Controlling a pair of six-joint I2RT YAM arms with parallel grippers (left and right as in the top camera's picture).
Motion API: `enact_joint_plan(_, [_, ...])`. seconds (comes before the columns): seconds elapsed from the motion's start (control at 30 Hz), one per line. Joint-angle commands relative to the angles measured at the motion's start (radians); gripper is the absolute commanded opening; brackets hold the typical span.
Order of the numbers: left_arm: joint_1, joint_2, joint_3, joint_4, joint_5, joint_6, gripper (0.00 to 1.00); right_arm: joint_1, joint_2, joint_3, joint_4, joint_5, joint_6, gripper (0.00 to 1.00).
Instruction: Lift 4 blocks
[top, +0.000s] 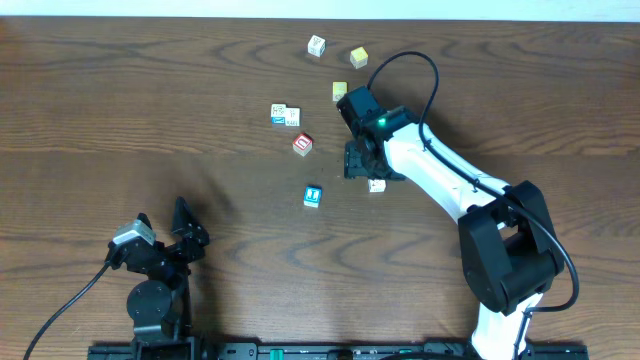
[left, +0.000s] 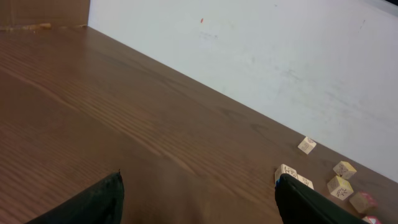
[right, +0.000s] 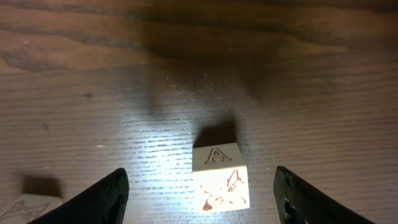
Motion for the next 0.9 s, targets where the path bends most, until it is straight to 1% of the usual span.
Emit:
enact_joint_plan(0.0, [-0.004, -0.005, -0.021, -0.037, -0.009, -0.008, 0.78, 0.005, 0.007, -0.051, 0.018, 0.001, 0.022, 0.7])
enact_joint_plan(0.13, [-0.004, -0.005, -0.021, -0.037, -0.009, -0.008, 0.79, 0.005, 0.007, -0.09, 0.04, -0.003, 0.022, 0.72])
enact_joint_plan(0.17, [-0.004, -0.005, -0.021, -0.037, -0.009, -0.008, 0.79, 0.004, 0.007, -0.098, 0.044, -0.004, 0.022, 0.71])
enact_joint_plan(0.27, [-0.004, -0.005, -0.021, -0.037, -0.009, -0.008, 0.79, 0.005, 0.007, -0.115, 0.058, -0.004, 0.018, 0.63])
enact_joint_plan(0.4, [-0.004, -0.005, -0.021, -0.037, -0.009, -0.008, 0.79, 0.005, 0.007, -0.115, 0.089, -0.004, -0.034, 0.54])
enact_joint_plan(0.6, [-0.004, -0.005, -0.021, -0.037, -0.009, -0.008, 0.78, 0.005, 0.007, -0.115, 0.131, -0.004, -0.08, 0.49])
enact_joint_plan(0.7, [-0.004, -0.005, -0.021, -0.037, -0.01, -0.008, 0.79, 0.005, 0.007, -0.115, 0.134, -0.004, -0.08, 0.4])
enact_joint_plan(0.87, [-0.004, -0.005, -0.021, -0.037, -0.009, -0.008, 0.78, 0.005, 0.007, -0.115, 0.132, -0.004, -0.08, 0.28])
